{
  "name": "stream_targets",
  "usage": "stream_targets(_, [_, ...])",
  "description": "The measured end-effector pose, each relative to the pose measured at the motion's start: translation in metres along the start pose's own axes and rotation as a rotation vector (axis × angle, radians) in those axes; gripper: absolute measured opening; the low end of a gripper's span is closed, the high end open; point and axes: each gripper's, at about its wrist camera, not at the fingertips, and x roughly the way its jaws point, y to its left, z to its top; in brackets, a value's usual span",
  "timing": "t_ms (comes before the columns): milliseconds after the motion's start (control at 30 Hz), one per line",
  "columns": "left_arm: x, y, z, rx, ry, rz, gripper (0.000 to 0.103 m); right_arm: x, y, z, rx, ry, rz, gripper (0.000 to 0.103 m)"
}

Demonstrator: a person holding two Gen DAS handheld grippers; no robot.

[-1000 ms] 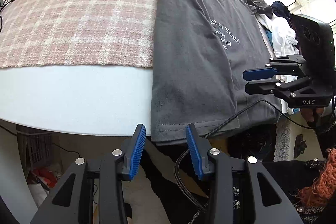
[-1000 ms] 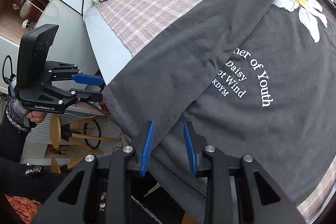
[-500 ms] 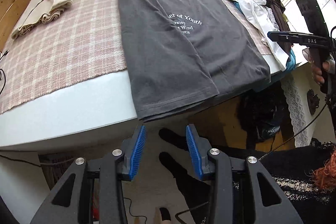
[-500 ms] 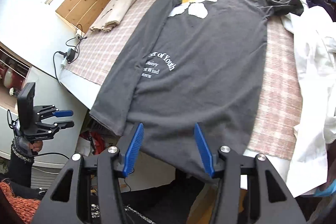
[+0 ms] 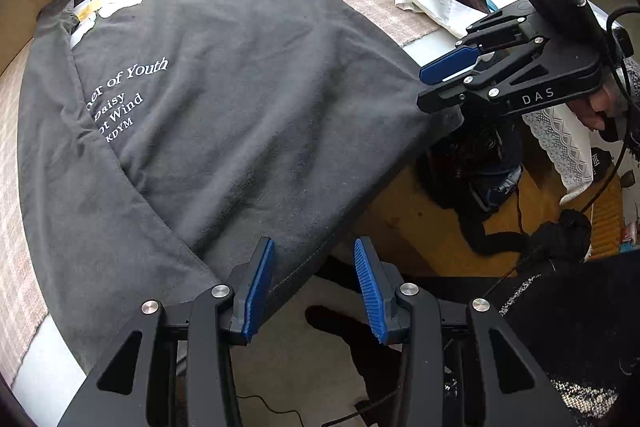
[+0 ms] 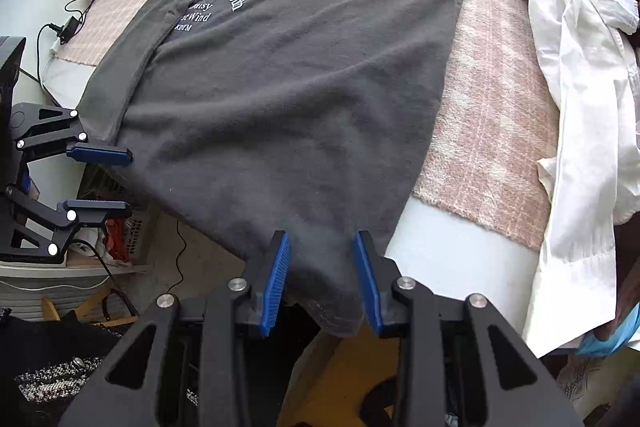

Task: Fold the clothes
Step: 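Move both open tools along the hem to the unfolded side of the t-shirt, then grasp the unfolded t-shirt side edge near the white clothes with both tools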

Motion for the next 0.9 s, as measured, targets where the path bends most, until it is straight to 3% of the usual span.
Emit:
stream_targets(67, [-0.010, -0.002, -0.002, -0.023, 0.023, -0.032, 0.039, -0.018, -0.013, -0.002, 0.055, -0.015, 0.061, 0.033])
stream_targets(133, [-0.019, -0.003, -0.005, -0.046, 0.044, -0.064, 0.038, -0.046, -0.027, 0.003, 0.105, -0.086, 0.095, 0.033])
stream_targets(200, [-0.042, -0.006, 0.008, -0.043, -0.012, -0.094, 0.039, -0.083, -0.046, 0.015, 0.141, -0.182, 0.089, 0.034])
stream_targets(300, [-0.082, -0.003, 0.051, -0.022, -0.108, -0.106, 0.039, -0.138, -0.078, 0.045, 0.172, -0.293, 0.089, 0.034])
stream_targets(400, [-0.122, 0.006, 0.110, 0.030, -0.199, -0.026, 0.041, -0.192, -0.101, 0.094, 0.146, -0.390, 0.024, 0.034])
stream_targets(467, [-0.140, 0.015, 0.155, 0.052, -0.258, 0.025, 0.042, -0.218, -0.118, 0.135, 0.114, -0.428, -0.018, 0.034])
stream_targets(533, [-0.146, 0.028, 0.202, 0.025, -0.312, 0.021, 0.043, -0.231, -0.139, 0.174, 0.082, -0.436, -0.082, 0.034])
stream_targets(633, [-0.125, 0.042, 0.268, -0.038, -0.373, 0.055, 0.045, -0.223, -0.179, 0.238, 0.070, -0.402, -0.123, 0.034])
stream_targets(800, [-0.045, 0.051, 0.336, -0.182, -0.336, -0.008, 0.046, -0.154, -0.240, 0.318, 0.026, -0.282, -0.164, 0.034])
stream_targets(900, [0.002, 0.057, 0.376, -0.268, -0.313, -0.046, 0.046, -0.106, -0.273, 0.351, 0.040, -0.202, -0.106, 0.034])
